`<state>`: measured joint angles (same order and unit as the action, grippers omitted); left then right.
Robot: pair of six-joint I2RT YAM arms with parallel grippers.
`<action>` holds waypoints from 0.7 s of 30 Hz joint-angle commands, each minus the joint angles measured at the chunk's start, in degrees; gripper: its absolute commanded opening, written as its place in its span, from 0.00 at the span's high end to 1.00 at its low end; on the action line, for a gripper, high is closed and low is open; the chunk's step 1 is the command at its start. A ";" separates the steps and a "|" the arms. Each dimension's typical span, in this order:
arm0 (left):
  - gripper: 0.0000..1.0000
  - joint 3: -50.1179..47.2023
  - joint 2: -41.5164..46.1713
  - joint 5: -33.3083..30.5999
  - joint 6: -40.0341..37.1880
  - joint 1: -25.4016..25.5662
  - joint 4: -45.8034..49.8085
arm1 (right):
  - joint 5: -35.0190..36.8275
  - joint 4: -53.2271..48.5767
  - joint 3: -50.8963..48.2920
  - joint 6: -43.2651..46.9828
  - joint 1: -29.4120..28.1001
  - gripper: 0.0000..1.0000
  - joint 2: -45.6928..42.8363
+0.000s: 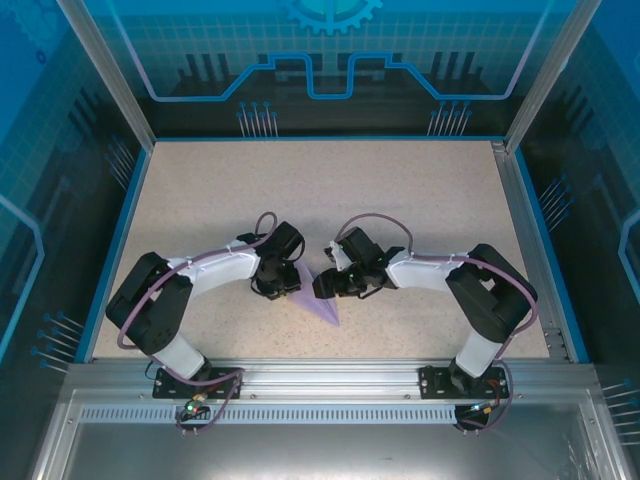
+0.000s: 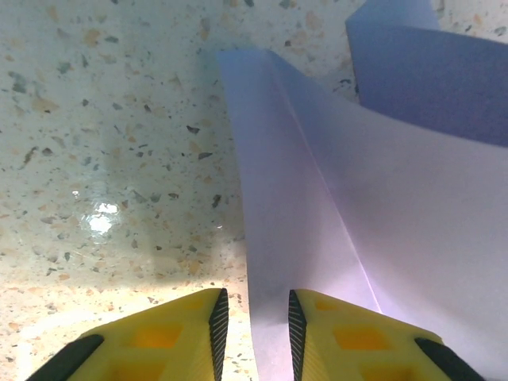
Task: Fold a paper plane with a square sheet of paper (pick it up from the middle)
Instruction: Turn over the paper plane at the bottom-center of the table, then move the paper plane to the center of the table.
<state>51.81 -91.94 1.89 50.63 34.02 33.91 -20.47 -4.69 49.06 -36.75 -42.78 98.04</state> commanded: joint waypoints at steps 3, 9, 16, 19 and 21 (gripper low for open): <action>0.69 -0.88 1.41 -0.62 -0.89 0.13 -0.34 | -2.06 -1.46 1.02 2.39 -1.71 0.45 -0.04; 0.69 -1.60 1.58 -0.35 -0.59 0.08 -1.22 | 3.58 -7.59 4.61 5.78 -4.19 0.45 0.26; 0.69 -2.11 2.24 -0.39 -0.26 0.08 -1.74 | 10.85 -14.04 9.48 8.23 -8.09 0.58 3.87; 0.69 -2.63 3.21 -0.61 0.06 0.07 -2.00 | 13.62 -15.40 10.35 8.12 -9.22 0.58 4.74; 0.69 -3.00 3.91 -0.78 0.17 0.08 -2.36 | 15.73 -16.42 10.87 7.91 -9.85 0.58 5.00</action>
<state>49.71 -90.17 1.87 50.65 34.02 31.81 -9.17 -16.80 58.33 -29.71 -51.46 101.95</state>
